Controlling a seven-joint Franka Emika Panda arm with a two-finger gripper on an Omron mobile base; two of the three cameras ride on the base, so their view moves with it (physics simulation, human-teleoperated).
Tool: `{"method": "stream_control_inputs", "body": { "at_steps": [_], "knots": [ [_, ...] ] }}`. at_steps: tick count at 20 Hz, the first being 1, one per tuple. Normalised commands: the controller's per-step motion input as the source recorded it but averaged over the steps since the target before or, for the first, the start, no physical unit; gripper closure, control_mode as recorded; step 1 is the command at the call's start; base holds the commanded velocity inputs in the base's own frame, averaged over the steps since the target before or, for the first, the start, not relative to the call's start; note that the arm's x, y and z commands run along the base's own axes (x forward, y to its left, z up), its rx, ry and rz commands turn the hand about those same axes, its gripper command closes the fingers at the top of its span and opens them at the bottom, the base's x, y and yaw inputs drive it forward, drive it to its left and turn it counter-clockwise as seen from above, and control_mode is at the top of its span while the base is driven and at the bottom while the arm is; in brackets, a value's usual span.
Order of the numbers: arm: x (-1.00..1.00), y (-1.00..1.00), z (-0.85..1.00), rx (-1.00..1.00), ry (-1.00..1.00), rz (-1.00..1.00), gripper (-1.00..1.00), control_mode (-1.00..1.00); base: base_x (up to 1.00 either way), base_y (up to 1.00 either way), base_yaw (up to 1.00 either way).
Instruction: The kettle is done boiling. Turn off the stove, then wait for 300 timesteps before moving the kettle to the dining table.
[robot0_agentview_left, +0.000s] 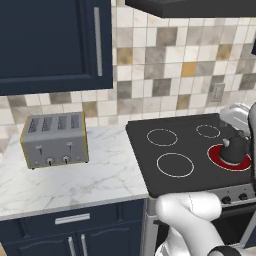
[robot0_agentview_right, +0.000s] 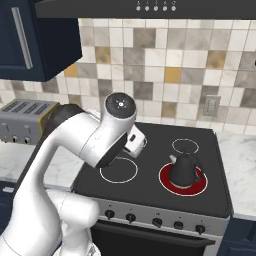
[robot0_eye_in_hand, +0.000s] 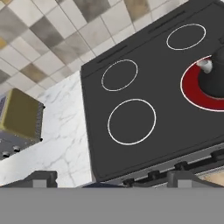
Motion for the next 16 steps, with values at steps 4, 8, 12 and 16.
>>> {"method": "stream_control_inputs", "body": {
  "at_steps": [4, 8, 12, 16],
  "knots": [
    [-0.52, -0.19, -0.1, 0.1, -0.04, -0.11, -1.0, -1.0, 0.0, 0.0, 0.0],
    [-0.53, -0.15, -0.1, 0.15, -0.01, -0.11, -1.0, -1.0, 0.0, 0.0, 0.0],
    [-0.51, -0.07, -0.1, 0.14, 0.0, -0.08, -1.0, -1.0, 0.0, 0.0, 0.0],
    [-0.45, -0.05, -0.13, 0.12, 0.0, -0.08, -1.0, -1.0, 0.0, 0.0, 0.0]
  ]
}}
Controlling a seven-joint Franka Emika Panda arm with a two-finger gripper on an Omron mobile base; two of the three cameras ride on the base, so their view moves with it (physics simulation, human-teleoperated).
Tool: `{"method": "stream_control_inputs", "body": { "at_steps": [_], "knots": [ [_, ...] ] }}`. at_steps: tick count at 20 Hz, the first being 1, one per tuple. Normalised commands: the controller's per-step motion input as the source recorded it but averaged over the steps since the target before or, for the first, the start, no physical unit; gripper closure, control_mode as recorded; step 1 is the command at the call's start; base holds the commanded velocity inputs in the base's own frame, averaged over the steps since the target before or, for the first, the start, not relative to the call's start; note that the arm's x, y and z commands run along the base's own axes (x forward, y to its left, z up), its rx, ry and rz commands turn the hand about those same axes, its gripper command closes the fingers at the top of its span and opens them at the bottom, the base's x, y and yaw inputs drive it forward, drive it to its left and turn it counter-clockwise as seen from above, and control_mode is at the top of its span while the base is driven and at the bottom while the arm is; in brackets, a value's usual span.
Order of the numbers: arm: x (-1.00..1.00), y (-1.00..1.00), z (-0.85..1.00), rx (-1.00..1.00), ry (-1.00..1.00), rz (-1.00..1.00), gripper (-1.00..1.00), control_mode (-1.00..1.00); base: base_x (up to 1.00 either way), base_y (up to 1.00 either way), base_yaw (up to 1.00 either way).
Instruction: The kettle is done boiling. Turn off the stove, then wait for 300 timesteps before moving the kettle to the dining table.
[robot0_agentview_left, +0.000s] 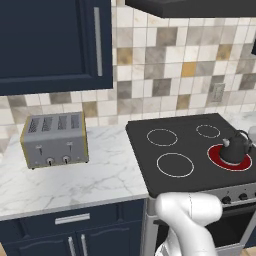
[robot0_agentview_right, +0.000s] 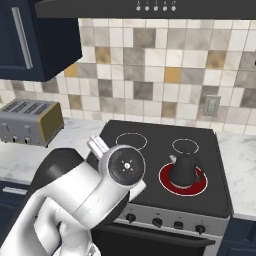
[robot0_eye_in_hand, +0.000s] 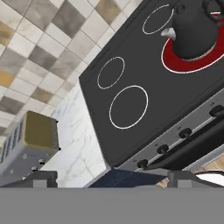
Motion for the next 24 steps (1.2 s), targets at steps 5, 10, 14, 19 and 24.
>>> {"method": "stream_control_inputs", "body": {
  "at_steps": [5, 10, 14, 19, 24],
  "knots": [
    [-0.39, -0.03, -0.12, 0.11, 0.0, -0.07, -1.0, -1.0, 0.0, 0.0, 0.0],
    [-0.39, -0.02, -0.1, 0.12, 0.0, -0.07, -1.0, -1.0, 0.0, 0.0, 0.0],
    [-0.31, -0.01, -0.09, 0.11, 0.0, -0.06, -1.0, -1.0, 0.0, 0.0, 0.0],
    [-0.27, -0.01, -0.16, 0.1, 0.0, -0.06, -1.0, -1.0, 0.0, 0.0, 0.0],
    [-0.19, -0.01, -0.22, 0.08, -0.02, -0.09, -1.0, -1.0, 0.0, 0.0, 0.0]
  ]
}}
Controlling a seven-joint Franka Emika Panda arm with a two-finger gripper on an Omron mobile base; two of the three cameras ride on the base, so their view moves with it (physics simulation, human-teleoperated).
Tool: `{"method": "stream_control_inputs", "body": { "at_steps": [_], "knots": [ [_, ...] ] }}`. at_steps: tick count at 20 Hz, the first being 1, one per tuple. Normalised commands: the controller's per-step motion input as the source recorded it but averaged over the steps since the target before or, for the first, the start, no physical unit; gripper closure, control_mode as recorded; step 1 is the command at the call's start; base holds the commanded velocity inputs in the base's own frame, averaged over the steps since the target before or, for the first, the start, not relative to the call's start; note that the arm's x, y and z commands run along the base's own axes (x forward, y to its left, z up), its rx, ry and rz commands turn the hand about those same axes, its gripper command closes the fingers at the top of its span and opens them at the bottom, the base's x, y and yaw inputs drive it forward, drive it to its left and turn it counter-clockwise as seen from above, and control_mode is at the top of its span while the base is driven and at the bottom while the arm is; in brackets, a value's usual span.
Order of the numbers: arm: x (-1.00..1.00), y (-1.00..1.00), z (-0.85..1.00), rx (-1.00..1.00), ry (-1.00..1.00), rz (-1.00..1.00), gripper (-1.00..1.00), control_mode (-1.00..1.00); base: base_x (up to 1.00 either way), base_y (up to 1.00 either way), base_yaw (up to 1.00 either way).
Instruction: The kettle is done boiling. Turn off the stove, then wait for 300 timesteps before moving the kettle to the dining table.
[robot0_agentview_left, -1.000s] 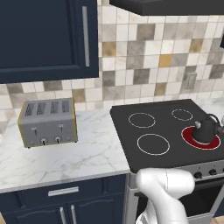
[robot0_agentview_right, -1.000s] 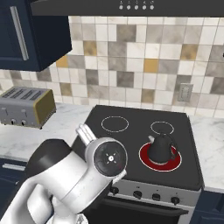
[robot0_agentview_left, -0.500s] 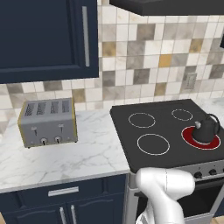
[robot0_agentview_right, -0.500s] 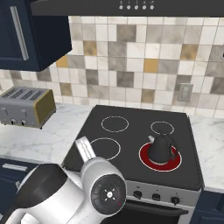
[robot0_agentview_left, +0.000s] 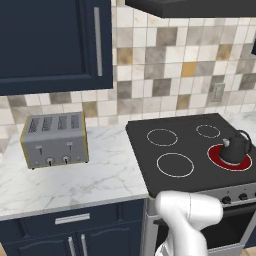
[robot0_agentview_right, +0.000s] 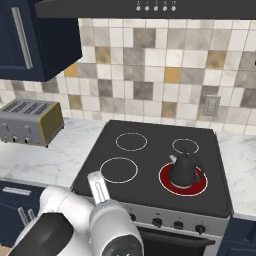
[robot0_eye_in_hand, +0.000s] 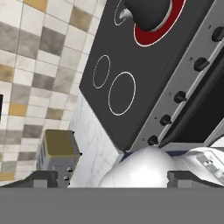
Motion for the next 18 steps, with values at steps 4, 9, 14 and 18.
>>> {"method": "stream_control_inputs", "body": {
  "at_steps": [4, 9, 14, 18],
  "knots": [
    [-0.18, -0.02, -0.24, 0.06, -0.02, -0.1, -1.0, -1.0, 0.0, 0.0, 0.0],
    [-0.04, 0.0, -0.19, 0.04, -0.07, -0.1, -1.0, -1.0, 0.0, 0.0, 0.0],
    [0.0, 0.0, -0.17, 0.02, -0.07, -0.1, -1.0, -1.0, 0.0, 0.0, 0.0],
    [0.0, 0.0, -0.21, 0.02, -0.09, -0.08, -1.0, -1.0, 0.0, 0.0, 0.0]
  ]
}}
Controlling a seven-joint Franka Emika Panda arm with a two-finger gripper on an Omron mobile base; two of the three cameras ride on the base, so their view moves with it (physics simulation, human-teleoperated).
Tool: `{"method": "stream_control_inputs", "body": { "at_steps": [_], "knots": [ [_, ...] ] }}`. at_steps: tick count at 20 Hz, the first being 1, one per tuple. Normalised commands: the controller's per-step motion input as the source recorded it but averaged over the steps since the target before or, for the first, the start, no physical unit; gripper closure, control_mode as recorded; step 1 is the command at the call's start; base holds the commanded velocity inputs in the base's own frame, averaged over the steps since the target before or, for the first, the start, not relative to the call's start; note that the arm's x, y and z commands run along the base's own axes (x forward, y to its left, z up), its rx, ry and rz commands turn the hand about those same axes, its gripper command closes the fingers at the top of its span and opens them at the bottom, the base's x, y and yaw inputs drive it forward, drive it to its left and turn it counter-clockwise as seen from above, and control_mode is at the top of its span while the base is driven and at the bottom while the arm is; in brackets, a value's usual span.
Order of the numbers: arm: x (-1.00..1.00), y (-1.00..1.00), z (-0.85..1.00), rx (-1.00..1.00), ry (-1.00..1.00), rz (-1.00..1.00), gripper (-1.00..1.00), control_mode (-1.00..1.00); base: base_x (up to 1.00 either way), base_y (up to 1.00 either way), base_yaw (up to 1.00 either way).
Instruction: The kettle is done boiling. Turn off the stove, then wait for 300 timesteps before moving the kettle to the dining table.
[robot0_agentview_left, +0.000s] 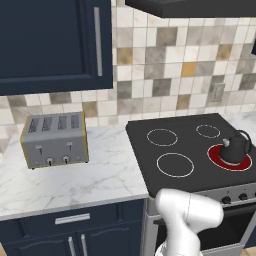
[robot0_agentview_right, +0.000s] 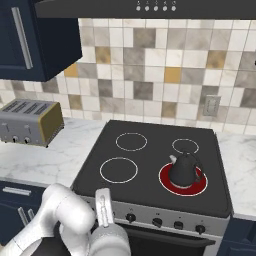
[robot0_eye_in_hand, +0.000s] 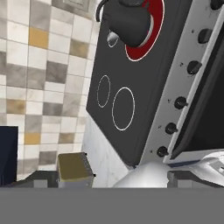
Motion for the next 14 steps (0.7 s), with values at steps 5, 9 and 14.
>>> {"method": "stream_control_inputs", "body": {
  "at_steps": [5, 9, 14],
  "knots": [
    [0.0, 0.0, -0.26, 0.05, -0.1, -0.07, -1.0, -1.0, 0.0, 0.0, 0.0],
    [0.0, 0.01, -0.32, 0.06, -0.11, -0.07, -1.0, -1.0, 0.0, 0.0, 0.0],
    [0.07, 0.12, -0.24, 0.06, -0.09, -0.06, -1.0, -1.0, 0.0, 0.0, 0.0]
  ]
}}
